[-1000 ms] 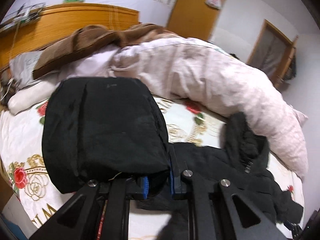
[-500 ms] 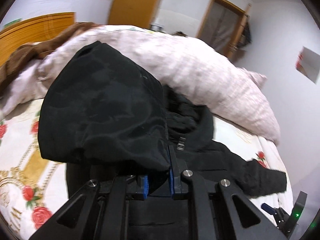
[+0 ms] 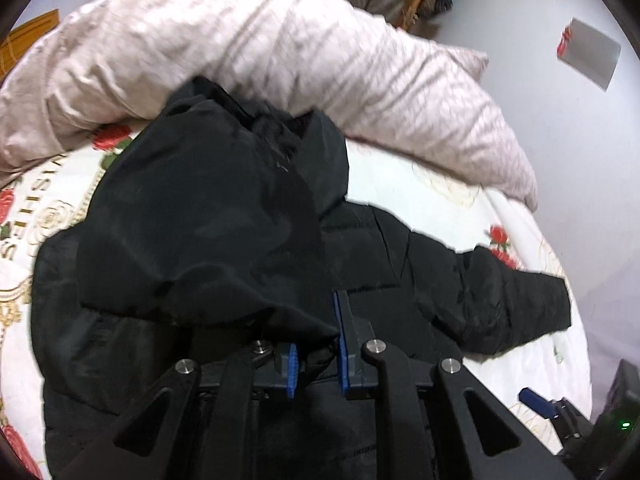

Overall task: Fold large clothes
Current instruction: 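Carry the held sleeve across the jacket body with the left tool, then release, then move the right tool over to the other sleeve cuff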

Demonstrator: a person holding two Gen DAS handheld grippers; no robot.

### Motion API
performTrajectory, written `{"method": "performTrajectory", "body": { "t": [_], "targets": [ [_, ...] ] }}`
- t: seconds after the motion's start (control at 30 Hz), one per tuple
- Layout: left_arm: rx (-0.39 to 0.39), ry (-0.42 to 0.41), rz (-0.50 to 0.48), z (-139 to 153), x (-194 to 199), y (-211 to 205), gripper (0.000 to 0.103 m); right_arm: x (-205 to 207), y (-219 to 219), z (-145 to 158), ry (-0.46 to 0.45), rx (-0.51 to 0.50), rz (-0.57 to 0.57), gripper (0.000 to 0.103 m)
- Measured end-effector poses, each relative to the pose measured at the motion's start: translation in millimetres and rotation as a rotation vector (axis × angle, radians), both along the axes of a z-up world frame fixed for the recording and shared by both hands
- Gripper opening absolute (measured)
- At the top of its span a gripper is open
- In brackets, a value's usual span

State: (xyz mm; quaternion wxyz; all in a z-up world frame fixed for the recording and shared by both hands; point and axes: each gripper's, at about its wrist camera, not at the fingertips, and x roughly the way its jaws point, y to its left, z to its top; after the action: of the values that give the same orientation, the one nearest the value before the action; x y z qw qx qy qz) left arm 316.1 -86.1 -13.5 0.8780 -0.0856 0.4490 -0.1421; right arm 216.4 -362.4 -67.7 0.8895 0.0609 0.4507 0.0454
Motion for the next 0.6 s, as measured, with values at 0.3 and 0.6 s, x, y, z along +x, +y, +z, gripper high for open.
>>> {"method": "performTrajectory", "body": {
  "t": [0.3, 0.6],
  "targets": [
    [-0.082, 0.07, -0.054, -40.3, 6.4, -19.2, 0.076, 10.4, -8.6, -15.8, 0.018, -0.004, -0.018, 0.083],
    [-0.206, 0.008, -0.123, -4.6, -12.2, -11.4, 0.089, 27.5, 3.3, 3.6, -0.034, -0.024, -0.006, 0.083]
  ]
}}
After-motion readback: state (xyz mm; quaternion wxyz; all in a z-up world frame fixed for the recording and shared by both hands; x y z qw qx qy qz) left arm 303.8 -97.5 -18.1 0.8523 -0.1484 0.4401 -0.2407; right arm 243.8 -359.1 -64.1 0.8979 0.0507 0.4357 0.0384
